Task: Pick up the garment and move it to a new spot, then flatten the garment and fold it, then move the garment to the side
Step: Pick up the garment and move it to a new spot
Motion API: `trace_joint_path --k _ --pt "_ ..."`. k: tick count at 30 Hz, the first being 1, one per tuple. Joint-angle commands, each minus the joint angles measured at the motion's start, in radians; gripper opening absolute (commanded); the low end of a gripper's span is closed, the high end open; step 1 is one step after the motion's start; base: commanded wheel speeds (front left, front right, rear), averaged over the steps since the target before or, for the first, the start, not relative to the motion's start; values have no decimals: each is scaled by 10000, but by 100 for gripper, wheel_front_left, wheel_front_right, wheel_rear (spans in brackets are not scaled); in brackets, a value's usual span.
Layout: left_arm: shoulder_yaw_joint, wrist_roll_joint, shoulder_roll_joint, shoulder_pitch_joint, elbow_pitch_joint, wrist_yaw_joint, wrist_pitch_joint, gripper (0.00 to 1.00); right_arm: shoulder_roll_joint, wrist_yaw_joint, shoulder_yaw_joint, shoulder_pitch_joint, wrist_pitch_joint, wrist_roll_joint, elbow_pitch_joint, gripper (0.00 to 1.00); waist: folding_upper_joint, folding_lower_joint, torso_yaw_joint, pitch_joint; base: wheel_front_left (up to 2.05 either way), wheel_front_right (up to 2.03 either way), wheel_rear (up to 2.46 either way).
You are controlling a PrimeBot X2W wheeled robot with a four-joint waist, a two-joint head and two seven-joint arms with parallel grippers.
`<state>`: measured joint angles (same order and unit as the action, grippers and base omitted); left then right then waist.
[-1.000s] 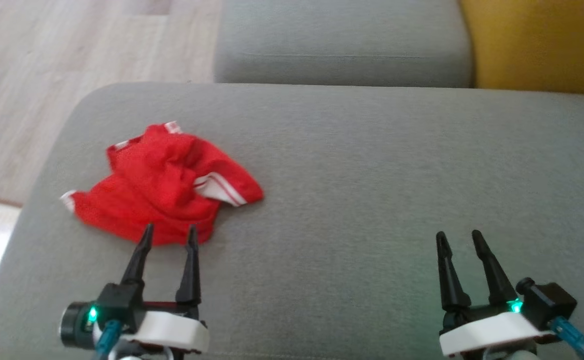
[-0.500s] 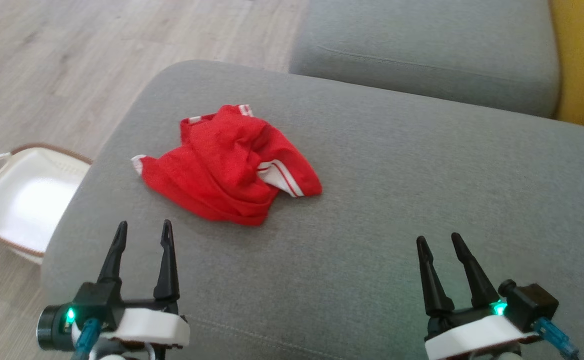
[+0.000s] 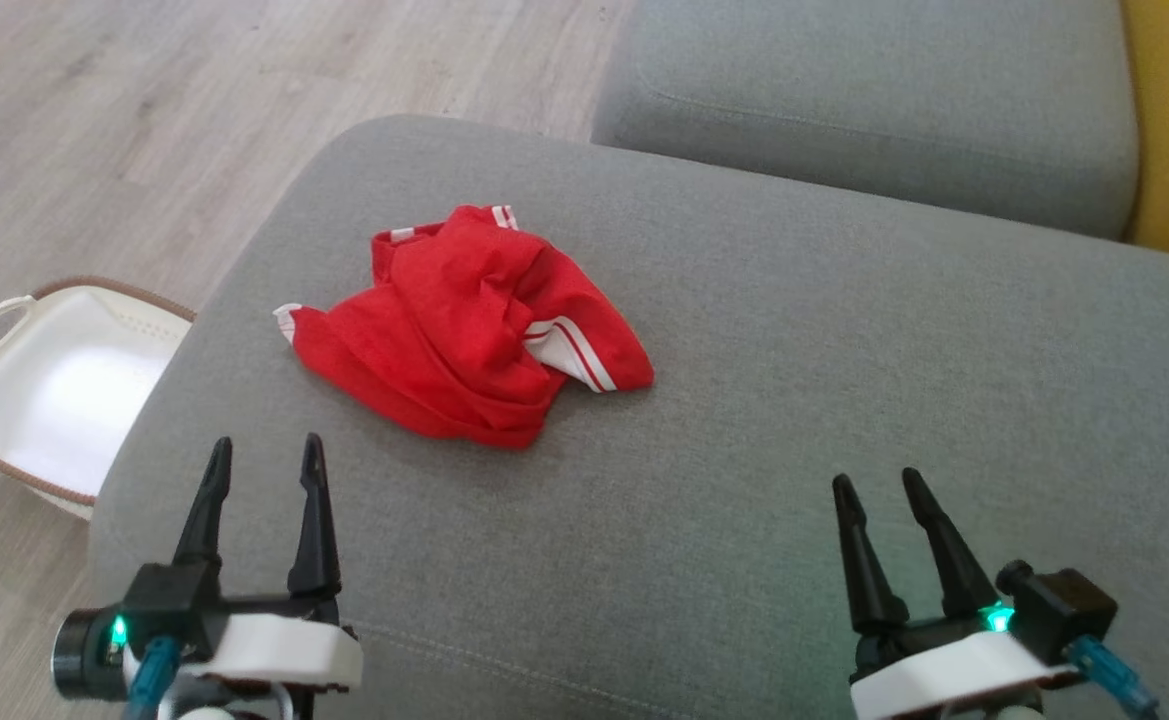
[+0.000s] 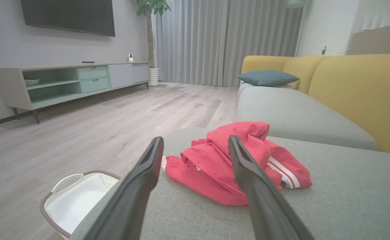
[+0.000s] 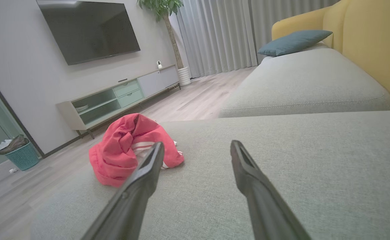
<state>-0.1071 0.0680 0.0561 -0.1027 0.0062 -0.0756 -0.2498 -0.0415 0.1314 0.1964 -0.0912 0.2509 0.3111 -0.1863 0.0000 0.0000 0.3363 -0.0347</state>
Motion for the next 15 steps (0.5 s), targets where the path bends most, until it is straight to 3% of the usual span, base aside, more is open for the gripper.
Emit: trace_joint_path --k 1,9,15 --pt "402 -178 5 446 -332 122 -120 100 -87 -7 107 364 109 21 303 100 0 0 -87 113 0 0 0" --pt "225 -271 868 2465 1243 1212 -54 100 -87 -7 -755 812 109 -338 743 100 0 0 -542 1311 0 0 0" --pt "-220 -24 1658 4997 3106 1888 1544 100 -87 -7 -1331 1329 109 -562 1077 100 0 0 -1028 2194 0 0 0"
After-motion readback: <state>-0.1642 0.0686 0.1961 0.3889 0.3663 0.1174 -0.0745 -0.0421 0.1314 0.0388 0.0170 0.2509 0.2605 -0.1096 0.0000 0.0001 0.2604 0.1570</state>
